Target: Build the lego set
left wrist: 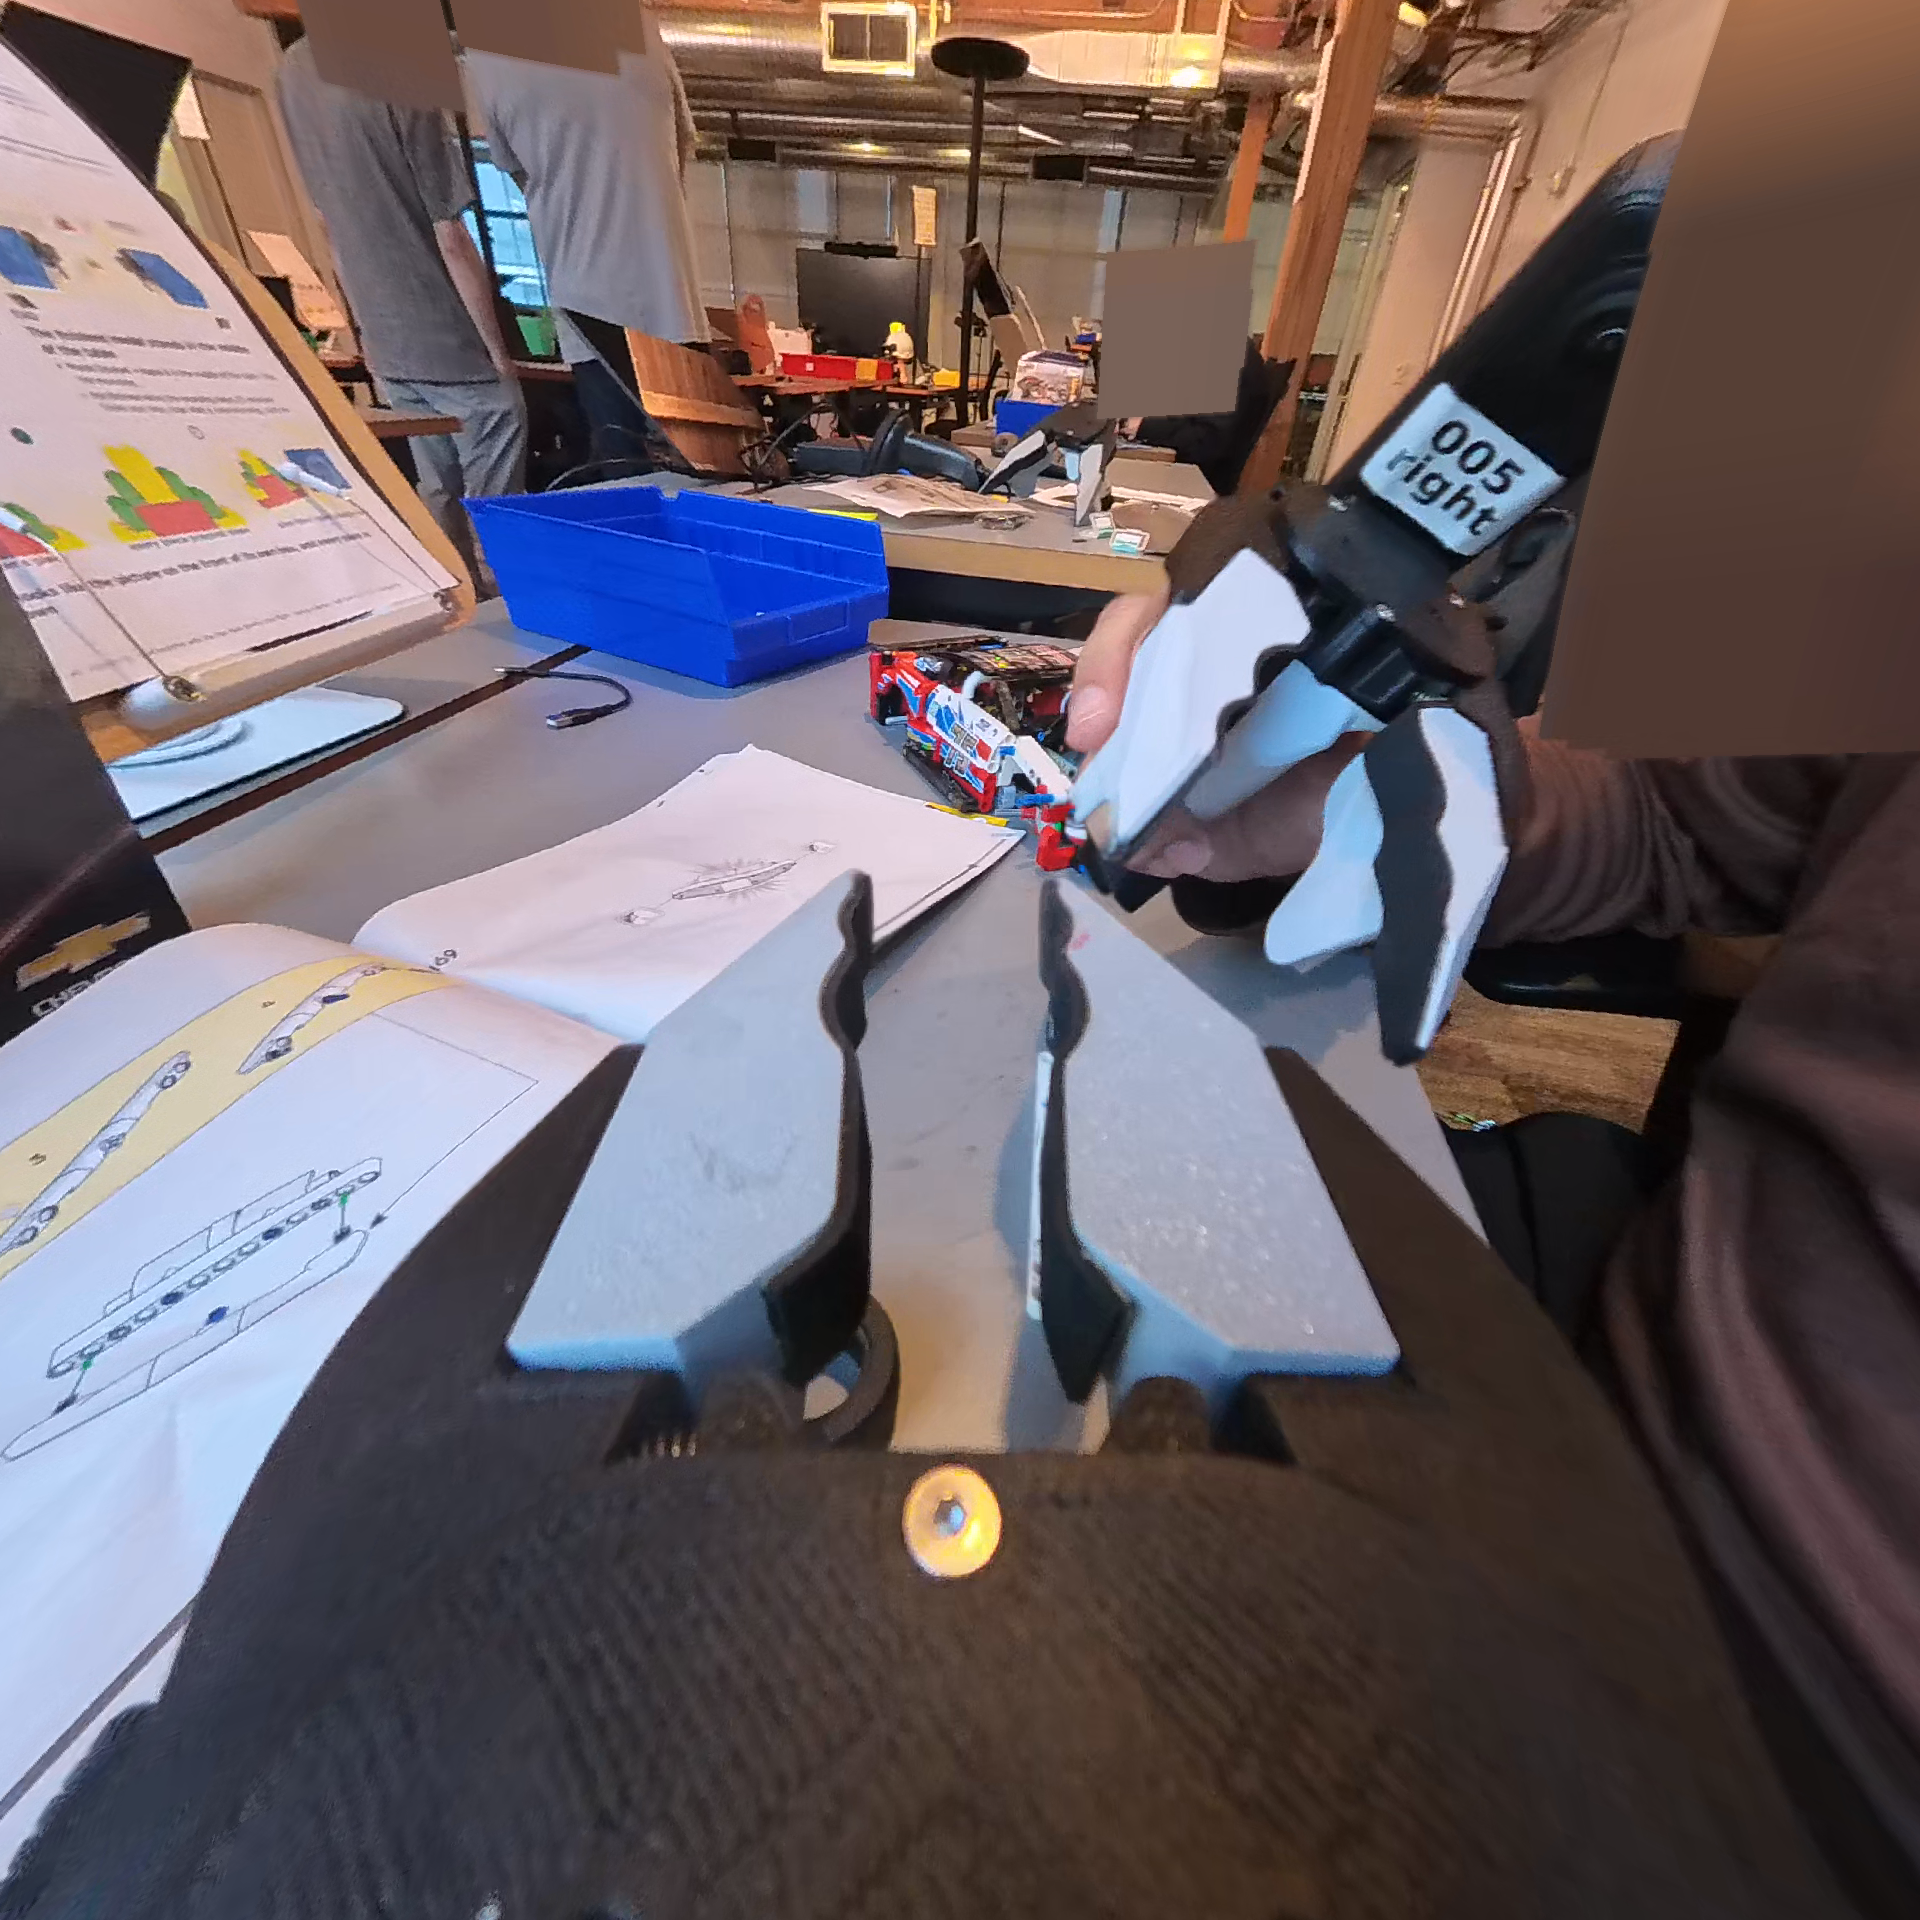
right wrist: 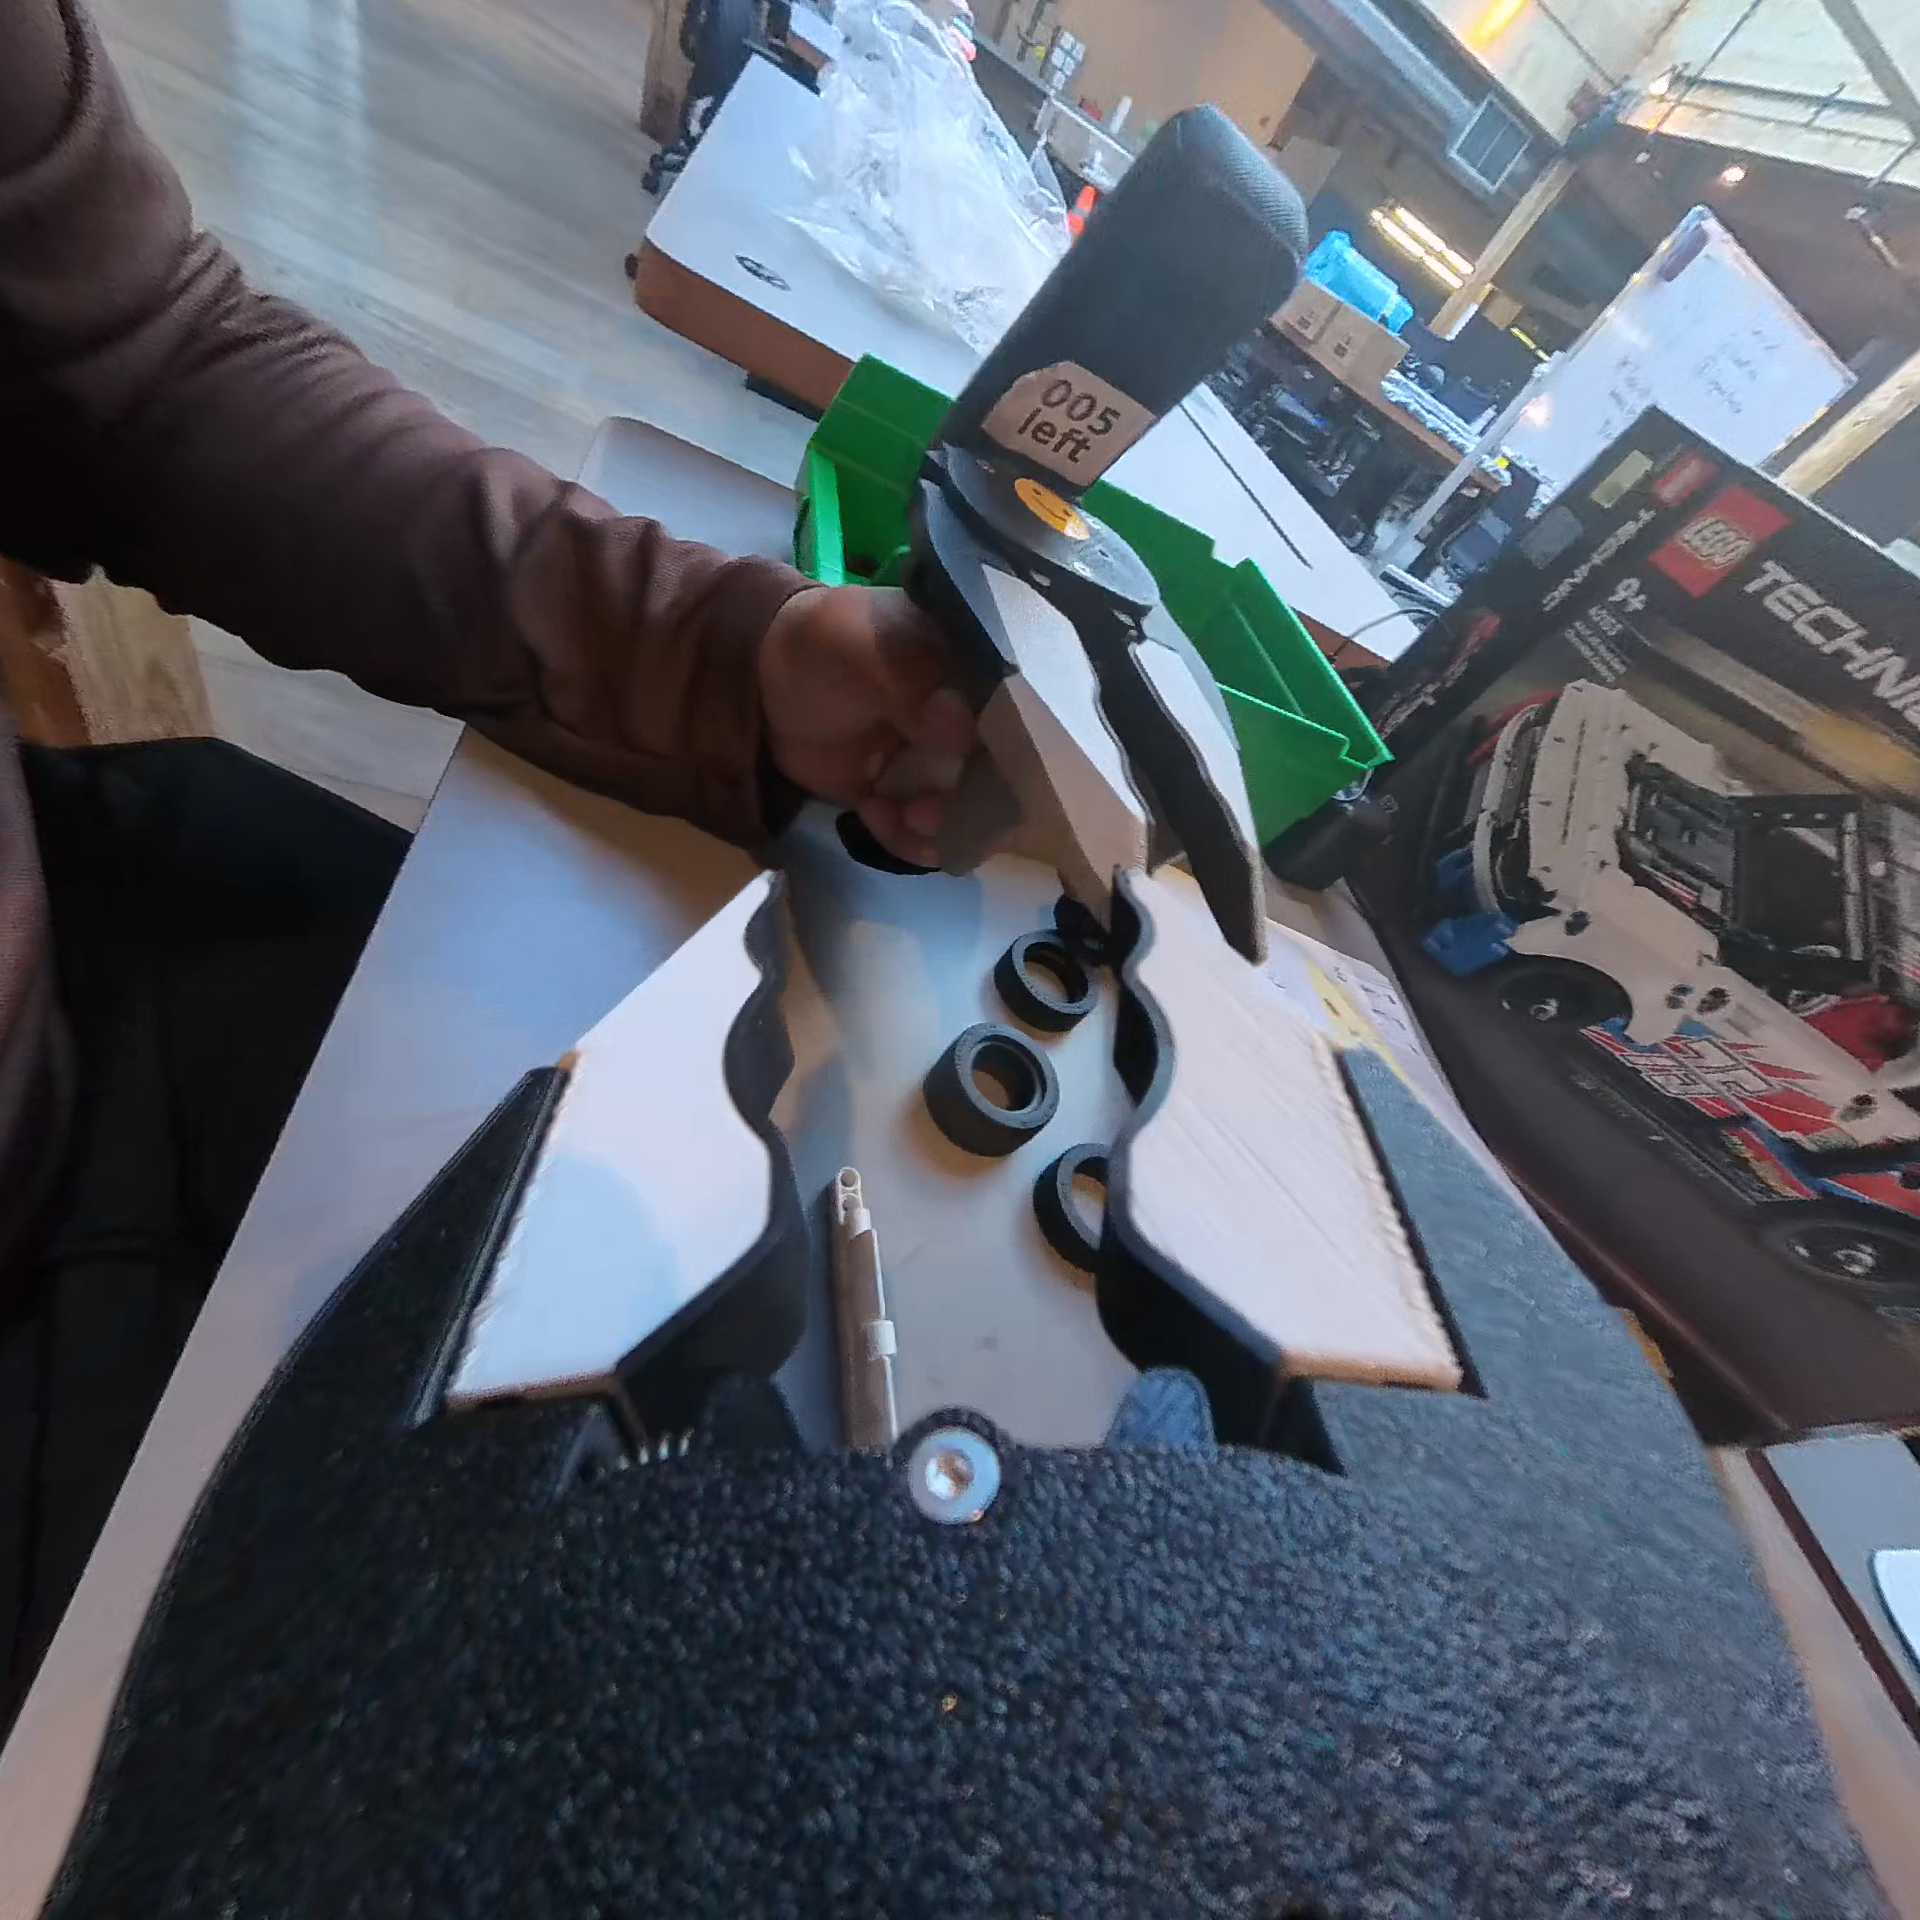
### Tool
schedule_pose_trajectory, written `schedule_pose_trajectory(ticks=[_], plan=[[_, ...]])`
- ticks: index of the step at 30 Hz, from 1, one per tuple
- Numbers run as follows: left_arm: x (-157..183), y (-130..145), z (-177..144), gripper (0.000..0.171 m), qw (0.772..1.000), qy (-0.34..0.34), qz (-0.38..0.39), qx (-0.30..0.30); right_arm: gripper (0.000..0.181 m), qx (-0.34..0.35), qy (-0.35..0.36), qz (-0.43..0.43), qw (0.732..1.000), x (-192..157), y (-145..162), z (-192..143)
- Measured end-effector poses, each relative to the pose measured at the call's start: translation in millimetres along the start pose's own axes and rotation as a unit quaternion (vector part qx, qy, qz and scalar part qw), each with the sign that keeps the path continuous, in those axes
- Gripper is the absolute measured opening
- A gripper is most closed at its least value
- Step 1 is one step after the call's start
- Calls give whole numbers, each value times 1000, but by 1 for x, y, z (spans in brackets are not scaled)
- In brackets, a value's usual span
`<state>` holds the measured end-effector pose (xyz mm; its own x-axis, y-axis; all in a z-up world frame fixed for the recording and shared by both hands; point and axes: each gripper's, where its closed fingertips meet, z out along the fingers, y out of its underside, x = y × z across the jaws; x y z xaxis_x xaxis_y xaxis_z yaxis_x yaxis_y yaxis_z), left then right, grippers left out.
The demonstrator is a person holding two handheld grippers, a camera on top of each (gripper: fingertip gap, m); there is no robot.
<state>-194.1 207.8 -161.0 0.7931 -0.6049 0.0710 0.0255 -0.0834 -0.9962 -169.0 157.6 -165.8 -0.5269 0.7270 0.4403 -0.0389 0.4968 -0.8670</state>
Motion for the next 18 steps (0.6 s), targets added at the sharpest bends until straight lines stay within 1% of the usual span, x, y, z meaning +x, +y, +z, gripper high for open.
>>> schedule_pose_trajectory(ticks=[1, 3, 4, 5, 6, 9, 16, 18], plan=[[-1, 0, 0, 29, 1000, 0, -4, 1, 61, -6, 14, -2, 1000, 4, 2, 1], [-2, 1, 1, 28, 1000, -3, -10, -1, 70, -27, 40, -10, 999, 11, 11, 4], [-2, 2, 2, 28, 1000, -4, -10, -5, 70, -40, 39, -12, 998, 10, 17, 7], [-4, 4, 3, 26, 1000, -9, -8, -10, 75, -52, 36, -14, 998, 8, 22, 9], [-6, 5, 3, 28, 1000, -15, -5, -13, 76, -58, 38, -17, 997, 7, 25, 11], [-4, 4, 2, 29, 1000, -7, -13, -9, 72, -54, 44, -27, 997, 7, 22, 10], [-7, 8, 4, 28, 1000, -19, -5, -23, 67, -47, 38, -29, 998, 5, 17, 9], [-8, 9, 4, 26, 999, -23, -5, -25, 69, -48, 38, -26, 998, 5, 19, 10]])
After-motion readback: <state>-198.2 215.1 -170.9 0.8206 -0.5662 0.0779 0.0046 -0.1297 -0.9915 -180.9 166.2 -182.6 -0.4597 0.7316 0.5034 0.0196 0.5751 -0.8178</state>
